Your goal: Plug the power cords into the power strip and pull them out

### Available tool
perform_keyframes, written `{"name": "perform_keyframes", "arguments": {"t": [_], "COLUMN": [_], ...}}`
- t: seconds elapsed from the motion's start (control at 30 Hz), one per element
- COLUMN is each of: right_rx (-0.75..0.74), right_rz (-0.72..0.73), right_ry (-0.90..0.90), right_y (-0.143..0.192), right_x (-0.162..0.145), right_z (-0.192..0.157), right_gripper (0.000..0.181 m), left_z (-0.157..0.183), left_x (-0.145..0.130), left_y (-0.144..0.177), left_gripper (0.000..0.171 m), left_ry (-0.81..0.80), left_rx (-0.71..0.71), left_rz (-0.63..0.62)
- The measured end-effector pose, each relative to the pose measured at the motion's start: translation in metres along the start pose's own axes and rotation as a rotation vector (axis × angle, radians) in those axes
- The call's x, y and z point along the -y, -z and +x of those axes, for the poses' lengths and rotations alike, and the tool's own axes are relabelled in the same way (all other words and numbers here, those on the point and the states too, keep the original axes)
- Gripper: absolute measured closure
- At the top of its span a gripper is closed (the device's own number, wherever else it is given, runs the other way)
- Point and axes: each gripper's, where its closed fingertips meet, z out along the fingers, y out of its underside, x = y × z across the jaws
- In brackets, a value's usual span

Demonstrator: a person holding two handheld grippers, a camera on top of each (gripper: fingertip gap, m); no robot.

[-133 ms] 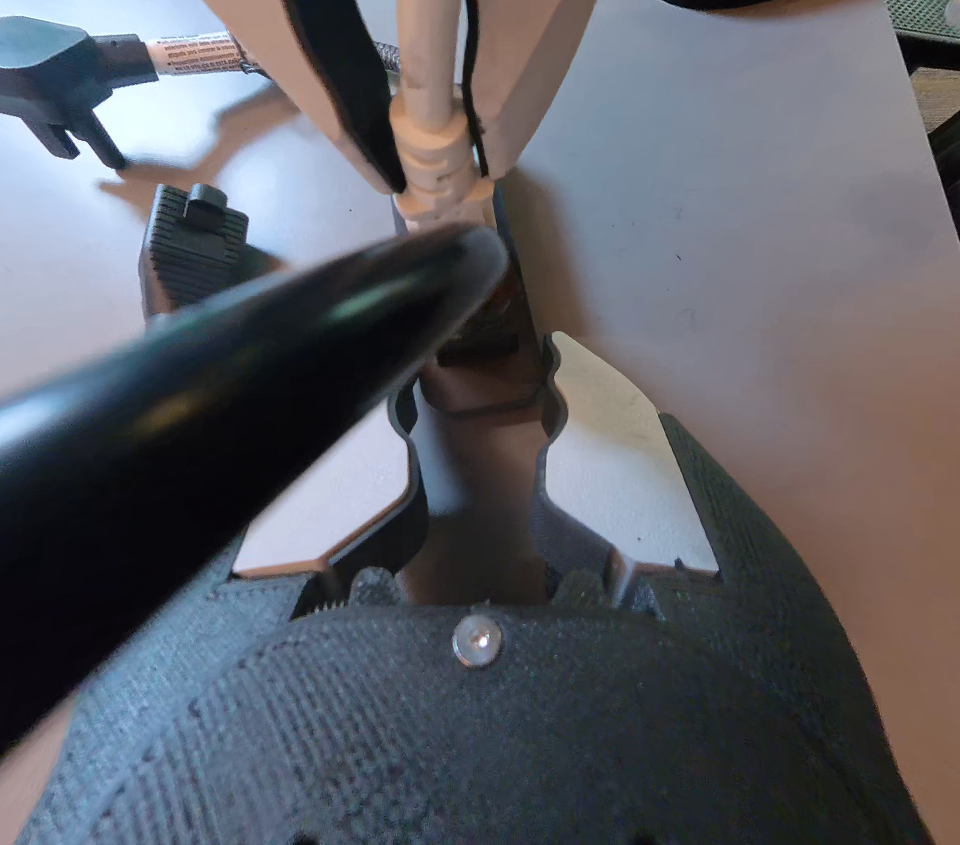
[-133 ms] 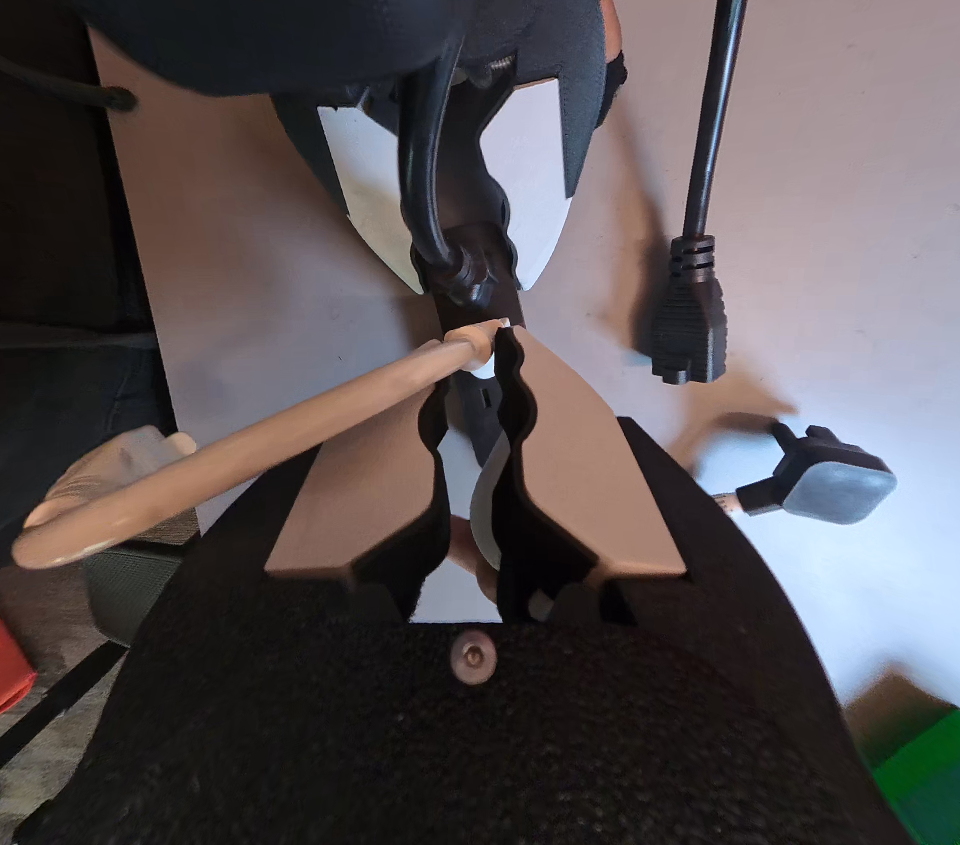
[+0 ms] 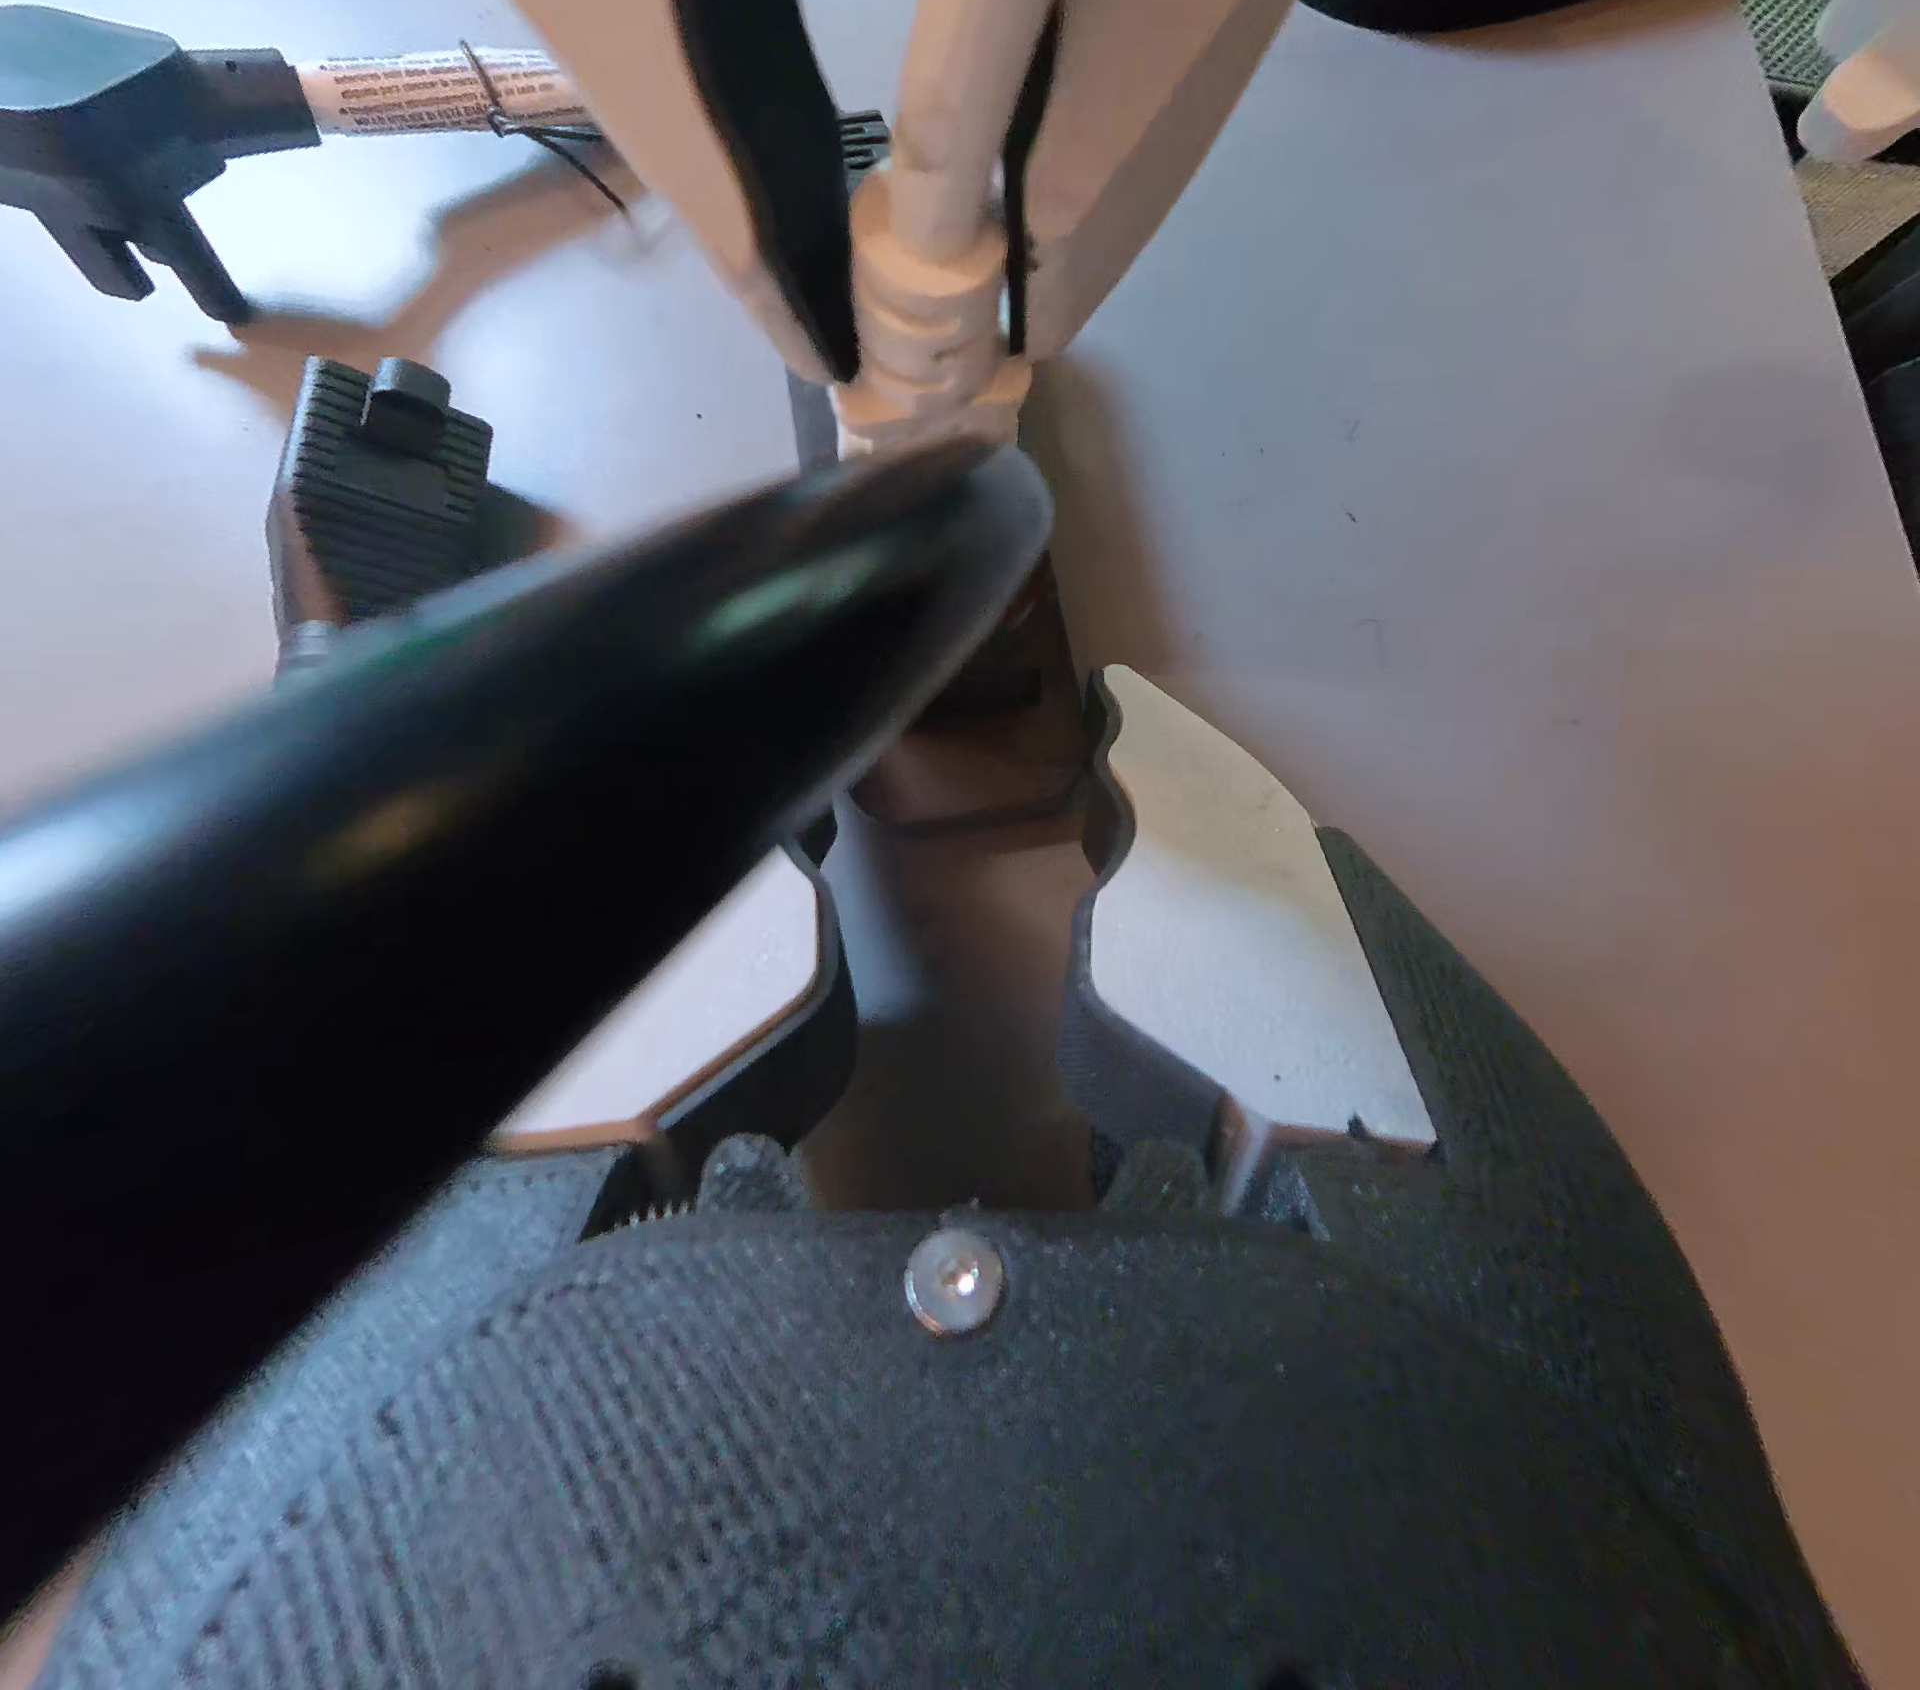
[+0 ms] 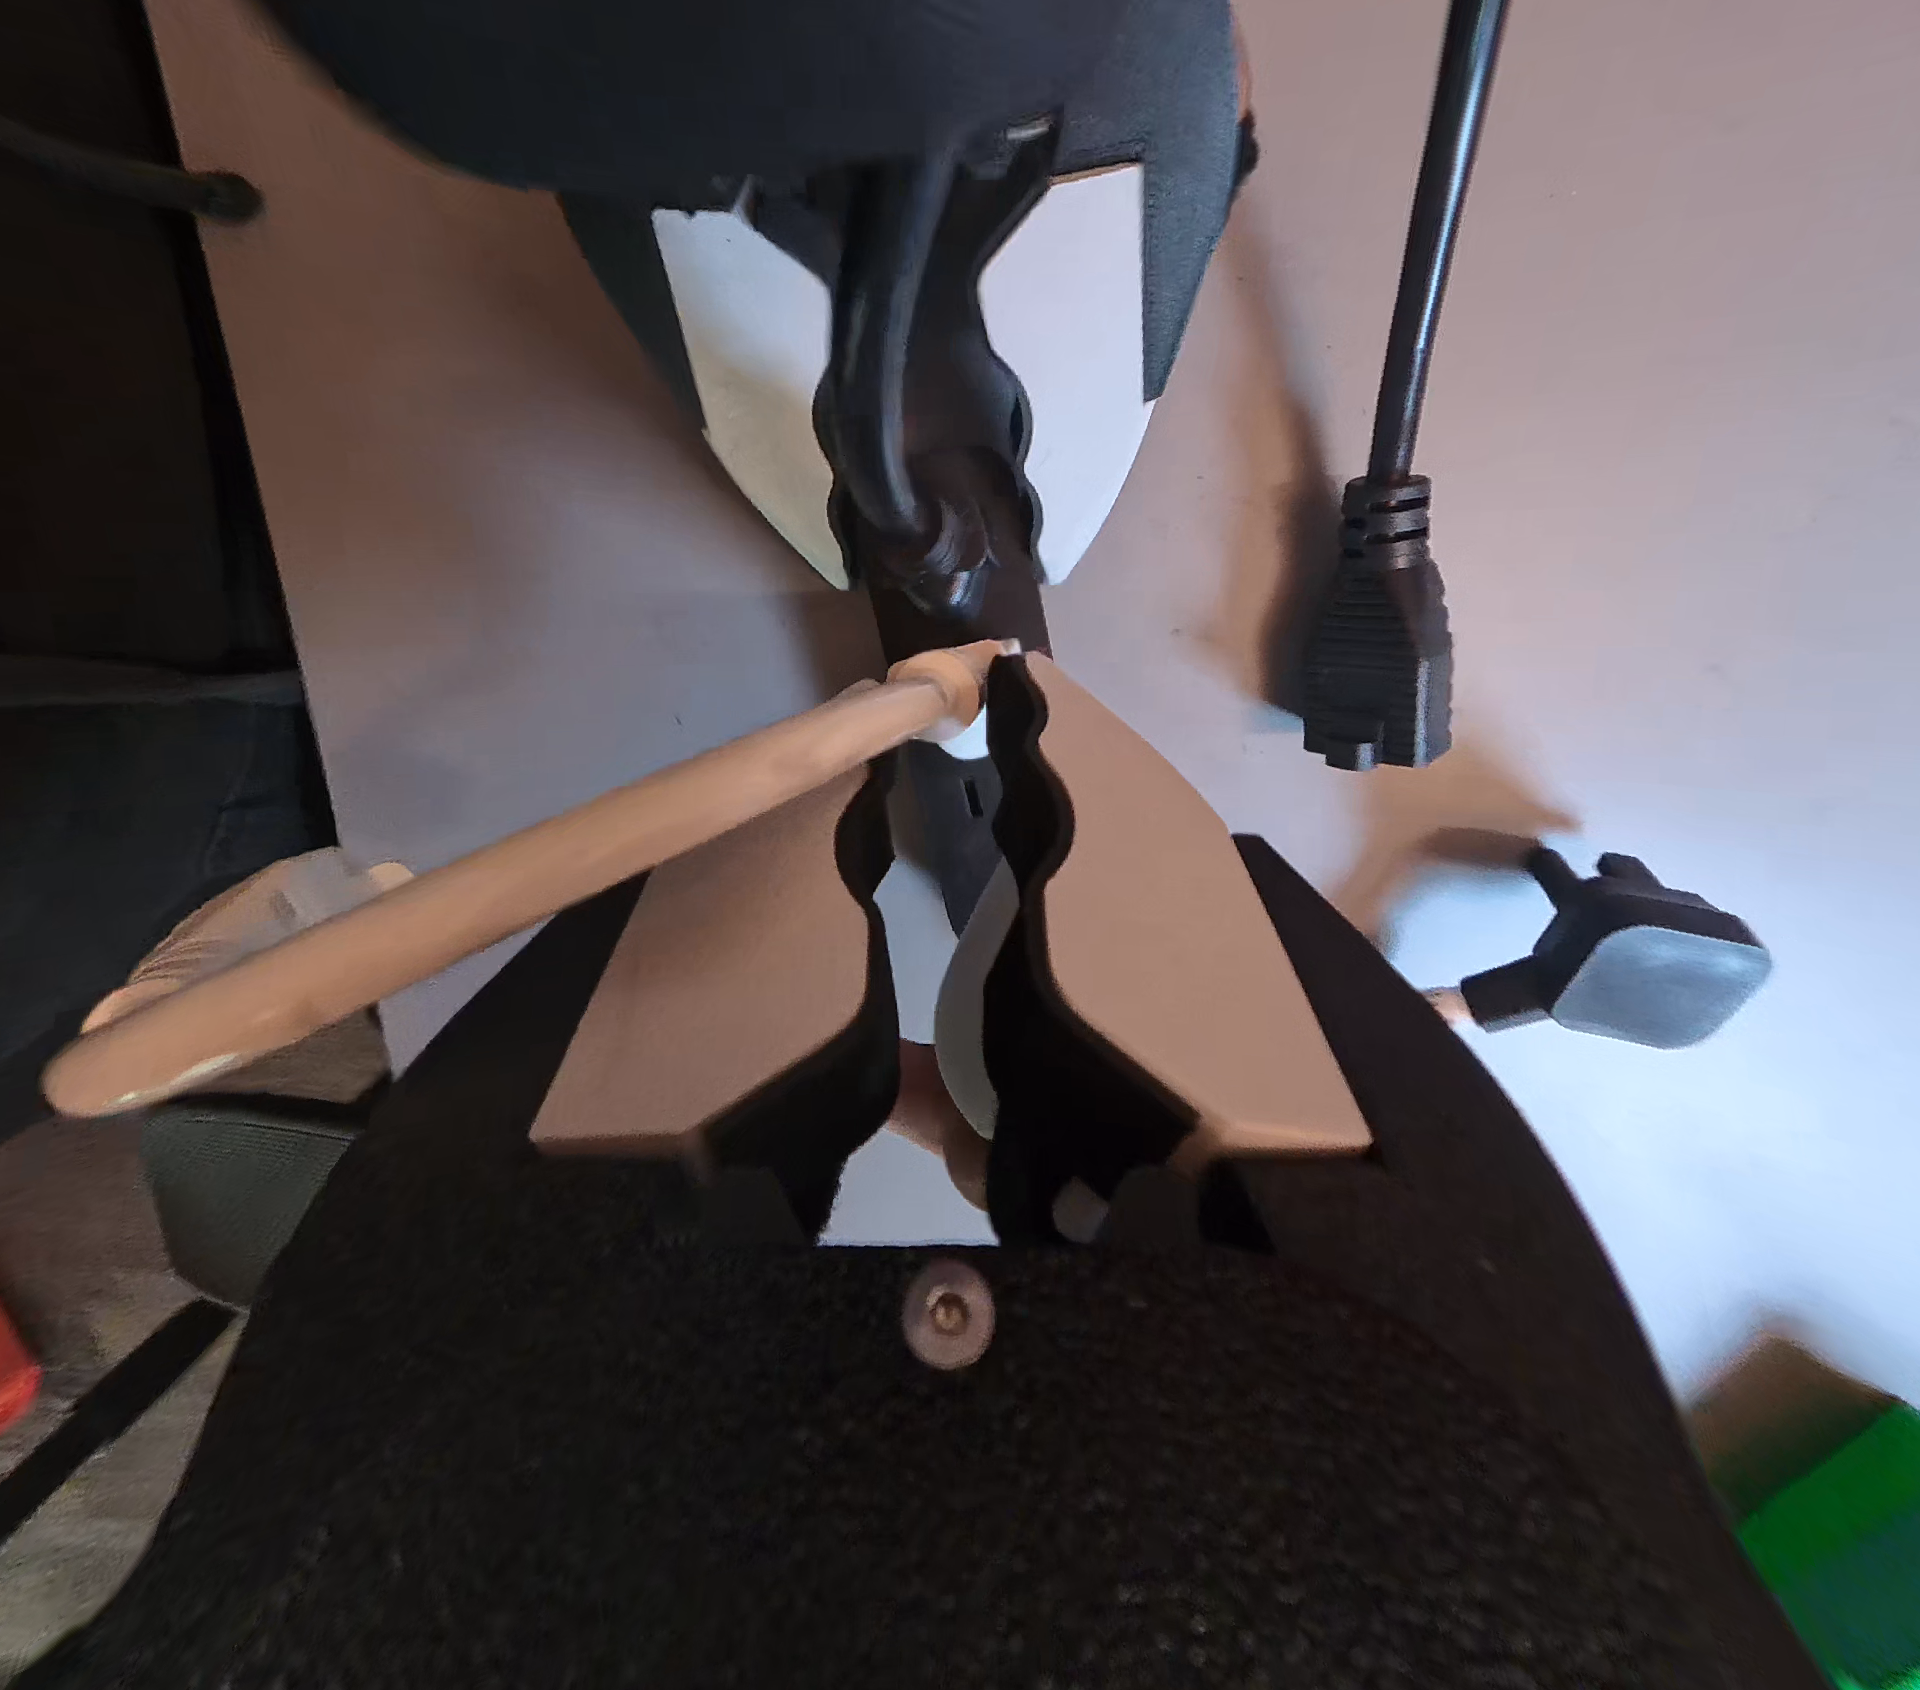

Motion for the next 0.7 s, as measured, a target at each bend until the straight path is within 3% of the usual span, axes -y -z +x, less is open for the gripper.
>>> {"name": "perform_keyframes", "arguments": {"t": [0.07,0.2,0.33,0.7], "right_rx": [0.035,-0.042,0.026,-0.061], "right_rz": [0.017,0.022,0.076,0.024], "right_ry": [-0.020,0.007,-0.046,0.000], "right_y": [-0.0003,0.0001,-0.0014,-0.0004], "right_x": [0.0008,-0.0004,0.0024,0.0006], "right_z": [0.0027,-0.0020,0.0040,-0.0001], "right_gripper": [0.159,0.160,0.159,0.159], "left_z": [-0.0003,-0.0007,-0.0012,-0.0020], "left_x": [-0.0001,-0.0010,-0.0008,-0.0011], "left_y": [0.0000,0.0007,0.0005,0.0004], "left_gripper": [0.124,0.124,0.127,0.125], "left_ry": [-0.017,0.003,-0.008,0.005], "left_rx": [0.016,-0.005,0.020,0.008], "left_rz": [-0.007,0.008,0.004,0.005]}}
